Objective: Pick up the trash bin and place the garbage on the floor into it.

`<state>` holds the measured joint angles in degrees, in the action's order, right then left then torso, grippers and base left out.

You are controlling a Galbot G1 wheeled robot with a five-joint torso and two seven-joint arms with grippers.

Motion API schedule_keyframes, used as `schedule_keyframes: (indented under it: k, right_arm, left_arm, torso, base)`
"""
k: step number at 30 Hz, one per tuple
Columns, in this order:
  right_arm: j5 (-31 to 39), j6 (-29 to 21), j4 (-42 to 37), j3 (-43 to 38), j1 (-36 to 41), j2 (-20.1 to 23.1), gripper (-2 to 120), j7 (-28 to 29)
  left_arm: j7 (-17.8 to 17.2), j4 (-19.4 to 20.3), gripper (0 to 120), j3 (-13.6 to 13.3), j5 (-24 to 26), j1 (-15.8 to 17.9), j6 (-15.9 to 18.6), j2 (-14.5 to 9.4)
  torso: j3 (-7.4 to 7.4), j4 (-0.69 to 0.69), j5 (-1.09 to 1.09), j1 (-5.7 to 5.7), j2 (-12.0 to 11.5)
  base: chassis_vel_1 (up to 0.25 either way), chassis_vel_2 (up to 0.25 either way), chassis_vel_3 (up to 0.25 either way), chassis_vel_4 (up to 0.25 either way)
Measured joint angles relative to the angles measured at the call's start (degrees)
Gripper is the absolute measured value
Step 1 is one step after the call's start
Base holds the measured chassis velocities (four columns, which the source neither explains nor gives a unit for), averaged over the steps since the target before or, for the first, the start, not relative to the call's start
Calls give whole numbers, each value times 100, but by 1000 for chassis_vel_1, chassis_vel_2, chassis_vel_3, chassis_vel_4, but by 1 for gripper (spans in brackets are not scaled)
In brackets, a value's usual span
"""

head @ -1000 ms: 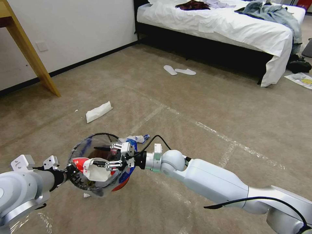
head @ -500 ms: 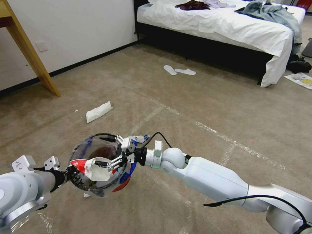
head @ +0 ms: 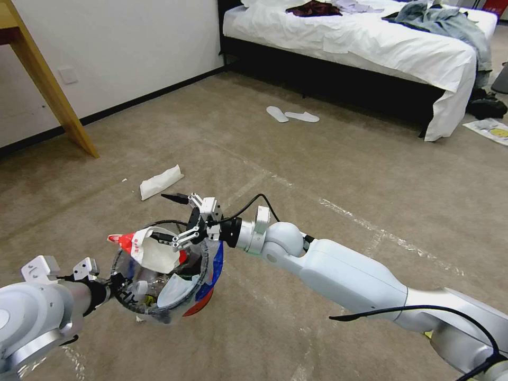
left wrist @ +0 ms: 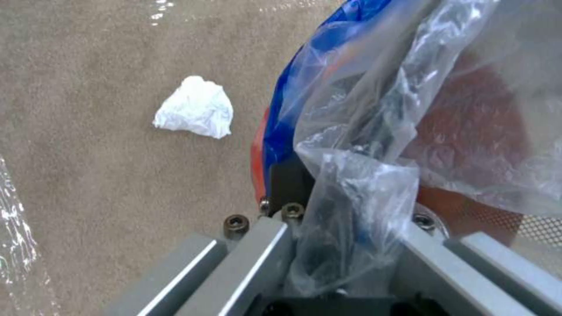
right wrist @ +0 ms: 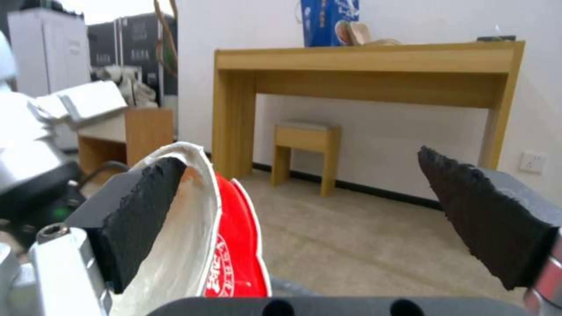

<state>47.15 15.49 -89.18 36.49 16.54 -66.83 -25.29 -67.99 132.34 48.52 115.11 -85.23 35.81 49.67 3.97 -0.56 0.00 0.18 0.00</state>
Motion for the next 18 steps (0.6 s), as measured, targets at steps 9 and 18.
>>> schedule_keyframes:
  k: [9, 18]
  right_arm:
    - [-279, -8, 317, 308, -600, -141, 100, -341]
    - [-709, 98, 581, 595, -858, -194, 100, -489]
  left_arm:
    - [-11, 93, 0, -3, -18, -36, 4, 43]
    - [-34, 129, 0, 13, -19, -32, -12, 54]
  torso:
    - [0, 1, -1, 0, 0]
    - [0, 1, 0, 0, 0]
  base:
    - [0, 0, 0, 0]
    - [0, 0, 0, 0]
